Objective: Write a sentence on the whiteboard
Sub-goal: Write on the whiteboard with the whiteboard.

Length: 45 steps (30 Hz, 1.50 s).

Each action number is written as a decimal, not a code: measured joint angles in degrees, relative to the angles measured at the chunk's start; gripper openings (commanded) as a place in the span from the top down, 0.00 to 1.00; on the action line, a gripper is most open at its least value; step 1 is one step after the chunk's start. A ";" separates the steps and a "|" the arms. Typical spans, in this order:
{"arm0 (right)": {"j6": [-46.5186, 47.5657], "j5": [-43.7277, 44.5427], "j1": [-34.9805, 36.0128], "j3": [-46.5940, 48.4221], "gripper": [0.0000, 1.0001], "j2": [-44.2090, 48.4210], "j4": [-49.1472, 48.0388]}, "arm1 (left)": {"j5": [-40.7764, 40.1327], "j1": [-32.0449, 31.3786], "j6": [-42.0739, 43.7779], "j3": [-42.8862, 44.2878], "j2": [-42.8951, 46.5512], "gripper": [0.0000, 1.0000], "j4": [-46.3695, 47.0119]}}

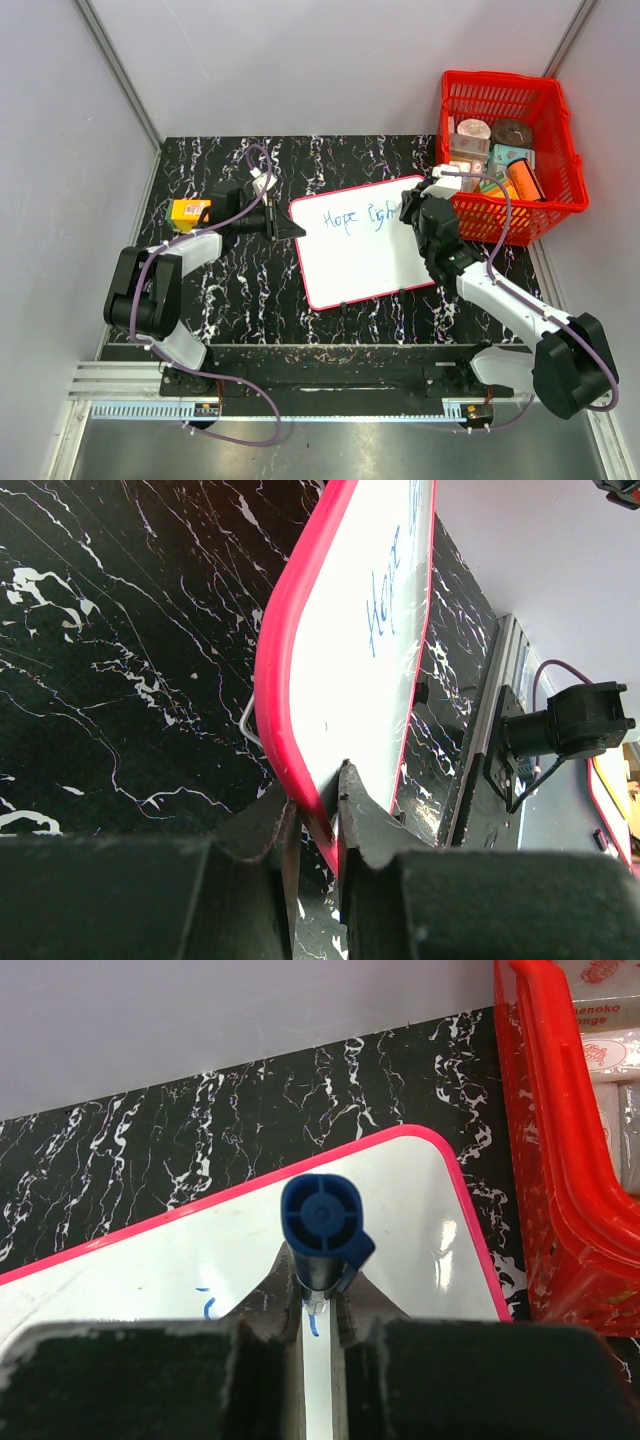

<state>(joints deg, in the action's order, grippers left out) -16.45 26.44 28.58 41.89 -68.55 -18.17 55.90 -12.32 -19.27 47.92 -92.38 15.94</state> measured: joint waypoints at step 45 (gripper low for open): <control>1.20 2.84 -1.07 0.31 1.00 -1.07 -1.70 | -0.11 -0.02 0.00 0.00 -0.02 1.00 -0.02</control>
<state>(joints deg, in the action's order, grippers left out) -15.25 29.28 27.51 42.19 -69.63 -19.88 55.79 -12.34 -19.27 47.92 -92.40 15.92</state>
